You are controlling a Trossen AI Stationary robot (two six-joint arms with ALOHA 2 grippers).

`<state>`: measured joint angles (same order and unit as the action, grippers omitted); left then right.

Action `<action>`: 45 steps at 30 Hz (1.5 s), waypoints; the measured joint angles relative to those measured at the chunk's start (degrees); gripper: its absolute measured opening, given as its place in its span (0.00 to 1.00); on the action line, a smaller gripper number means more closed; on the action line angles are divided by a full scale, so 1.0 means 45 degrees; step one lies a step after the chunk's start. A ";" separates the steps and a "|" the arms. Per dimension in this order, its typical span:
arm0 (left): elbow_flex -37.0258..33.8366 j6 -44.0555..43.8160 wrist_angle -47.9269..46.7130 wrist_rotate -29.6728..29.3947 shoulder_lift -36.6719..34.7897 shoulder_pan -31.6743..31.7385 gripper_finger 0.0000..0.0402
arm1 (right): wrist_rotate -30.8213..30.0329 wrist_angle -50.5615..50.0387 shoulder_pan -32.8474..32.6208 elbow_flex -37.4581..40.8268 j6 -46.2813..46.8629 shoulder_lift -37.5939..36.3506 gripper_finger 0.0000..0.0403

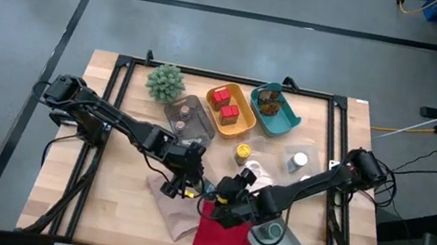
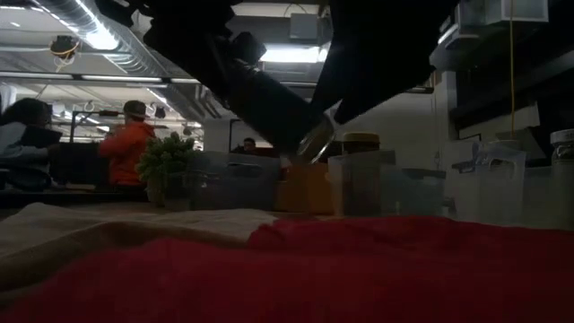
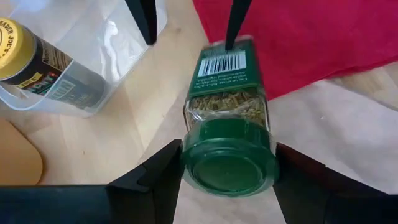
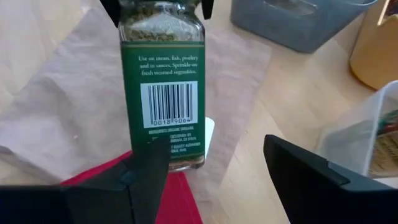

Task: Sort spices by type
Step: Put the green seasoning bottle into the gray bin

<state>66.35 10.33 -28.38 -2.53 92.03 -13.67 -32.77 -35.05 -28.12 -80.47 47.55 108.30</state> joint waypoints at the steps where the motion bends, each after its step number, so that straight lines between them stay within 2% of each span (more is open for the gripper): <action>1: 0.0000 -0.0005 -0.0012 0.0009 0.0000 0.0000 0.49 | -0.0005 0.0127 0.0000 0.0000 0.0000 0.0112 0.64; 16: 0.0000 -0.0158 0.0080 -0.0063 0.0000 -0.0159 0.50 | 0.0201 0.0346 -0.0003 -0.0137 -0.0073 0.0659 0.64; 26: 0.0010 -0.0685 -0.0928 -0.0073 0.0000 -0.0155 0.50 | 0.1615 -0.0424 -0.0010 -0.1895 -0.1156 0.0261 0.64; 35: 0.0010 -0.1545 -0.1120 -0.0064 0.0000 -0.0502 0.50 | 0.3434 -0.0552 -0.0176 -0.2316 -0.1353 0.0123 0.64; 37: 0.0010 -0.1573 -0.1020 -0.0060 0.0000 -0.0623 0.50 | 0.3318 -0.0480 -0.0352 -0.2399 -0.1339 0.0114 0.64; 41: 0.0010 -0.2173 -0.0533 -0.0053 0.0000 -0.0815 0.50 | 0.2193 -0.0373 -0.0605 -0.2399 -0.1331 0.0137 0.64; 45: 0.0010 -0.2589 -0.0226 -0.0064 0.0000 -0.0985 0.50 | 0.1885 -0.0288 -0.0589 -0.2395 -0.1331 0.0319 0.64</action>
<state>66.39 -1.32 -29.40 -2.81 92.03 -18.10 -24.29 -36.35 -30.77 -91.24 41.56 109.74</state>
